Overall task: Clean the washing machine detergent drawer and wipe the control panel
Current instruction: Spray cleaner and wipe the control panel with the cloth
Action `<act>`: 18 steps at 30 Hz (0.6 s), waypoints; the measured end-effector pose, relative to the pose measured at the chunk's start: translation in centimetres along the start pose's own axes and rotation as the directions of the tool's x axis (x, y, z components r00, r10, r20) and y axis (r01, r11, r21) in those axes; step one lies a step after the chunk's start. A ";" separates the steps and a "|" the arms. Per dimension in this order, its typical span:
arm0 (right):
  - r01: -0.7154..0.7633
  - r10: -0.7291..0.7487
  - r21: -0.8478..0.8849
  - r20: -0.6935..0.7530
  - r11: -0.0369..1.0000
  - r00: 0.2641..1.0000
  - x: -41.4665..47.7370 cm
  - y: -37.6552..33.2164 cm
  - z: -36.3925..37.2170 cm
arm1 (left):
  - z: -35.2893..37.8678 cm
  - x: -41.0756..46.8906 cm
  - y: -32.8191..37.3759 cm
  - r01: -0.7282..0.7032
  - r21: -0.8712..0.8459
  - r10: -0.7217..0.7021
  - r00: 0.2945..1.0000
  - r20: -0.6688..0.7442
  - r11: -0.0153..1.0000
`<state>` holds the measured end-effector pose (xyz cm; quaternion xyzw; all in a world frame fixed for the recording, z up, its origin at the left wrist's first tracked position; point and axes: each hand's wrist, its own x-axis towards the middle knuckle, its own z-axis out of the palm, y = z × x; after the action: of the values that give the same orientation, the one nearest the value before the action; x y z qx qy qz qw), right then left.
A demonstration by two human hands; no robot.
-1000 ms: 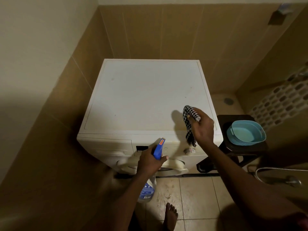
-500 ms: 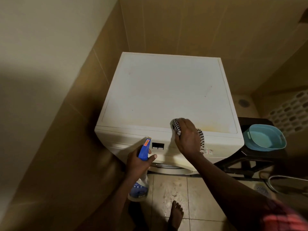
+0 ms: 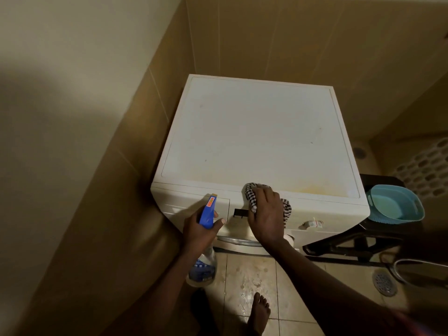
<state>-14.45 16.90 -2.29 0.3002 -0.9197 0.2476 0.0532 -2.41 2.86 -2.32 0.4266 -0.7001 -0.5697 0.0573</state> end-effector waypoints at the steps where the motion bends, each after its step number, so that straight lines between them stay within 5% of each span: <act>1: 0.002 -0.002 -0.006 0.011 1.000 1.000 0.3 -0.3 0.1 | 0.0 0.0 0.0 0.000 0.007 0.000 1.000 0.009 1.000; 6: -0.058 0.060 -0.039 0.045 0.998 0.997 2.6 -1.9 0.6 | 0.0 0.2 0.0 -0.018 0.031 0.017 0.999 0.044 0.999; 18: 0.092 -0.092 0.004 0.124 0.996 0.988 -0.8 -3.7 0.6 | -0.4 -0.1 0.0 0.001 0.052 -0.005 0.998 0.070 0.999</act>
<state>-11.62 14.47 -1.45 0.3572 -0.9066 0.2247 0.0077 -2.08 2.65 -2.14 0.4087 -0.7157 -0.5659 0.0206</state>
